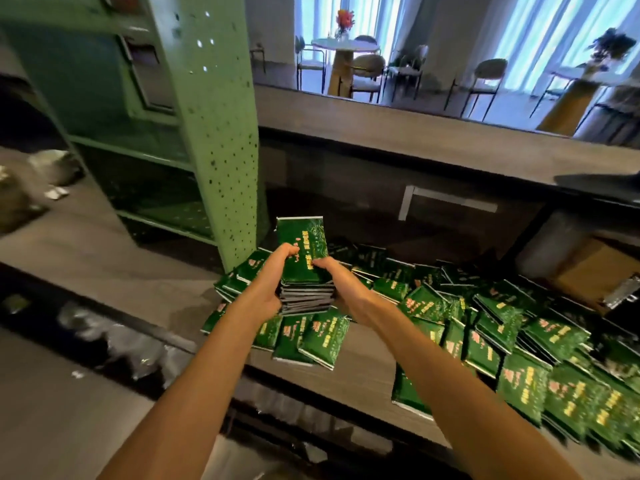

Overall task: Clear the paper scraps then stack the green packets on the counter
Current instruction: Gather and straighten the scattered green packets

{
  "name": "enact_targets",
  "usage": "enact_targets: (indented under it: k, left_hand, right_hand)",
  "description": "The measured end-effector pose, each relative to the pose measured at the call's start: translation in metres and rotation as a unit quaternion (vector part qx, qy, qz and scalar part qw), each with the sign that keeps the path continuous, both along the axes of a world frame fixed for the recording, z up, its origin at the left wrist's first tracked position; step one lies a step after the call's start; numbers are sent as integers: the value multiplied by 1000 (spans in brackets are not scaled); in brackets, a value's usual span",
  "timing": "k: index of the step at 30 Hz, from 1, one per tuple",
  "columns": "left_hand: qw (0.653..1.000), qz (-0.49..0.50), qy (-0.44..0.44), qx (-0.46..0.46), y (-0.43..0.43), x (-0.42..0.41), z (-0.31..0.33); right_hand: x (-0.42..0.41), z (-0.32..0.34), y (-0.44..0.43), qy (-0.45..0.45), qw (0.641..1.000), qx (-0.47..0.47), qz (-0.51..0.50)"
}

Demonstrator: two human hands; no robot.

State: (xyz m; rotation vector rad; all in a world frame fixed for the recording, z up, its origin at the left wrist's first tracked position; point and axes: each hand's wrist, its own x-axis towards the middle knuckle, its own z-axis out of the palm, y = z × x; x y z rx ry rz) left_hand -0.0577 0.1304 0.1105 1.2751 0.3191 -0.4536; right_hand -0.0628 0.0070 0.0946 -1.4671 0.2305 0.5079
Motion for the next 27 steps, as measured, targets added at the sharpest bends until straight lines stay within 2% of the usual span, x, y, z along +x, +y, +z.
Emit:
enact_targets:
  k: [5,9,21,27]
  left_hand:
    - [997,67,16,-16,56,3,-9]
    - [996,85,22,-19,107,19,-7]
    - [999,23,43,9,256,106,-13]
    - [999,-20,45,3,283,152,-11]
  right_hand:
    - [9,-6,56,18,997,16,76]
    - [30,-7,102,1,997,10,73]
    - [108,-16,235,-9,997,-35,66]
    - [132,-13,253,-11,998,-63,7]
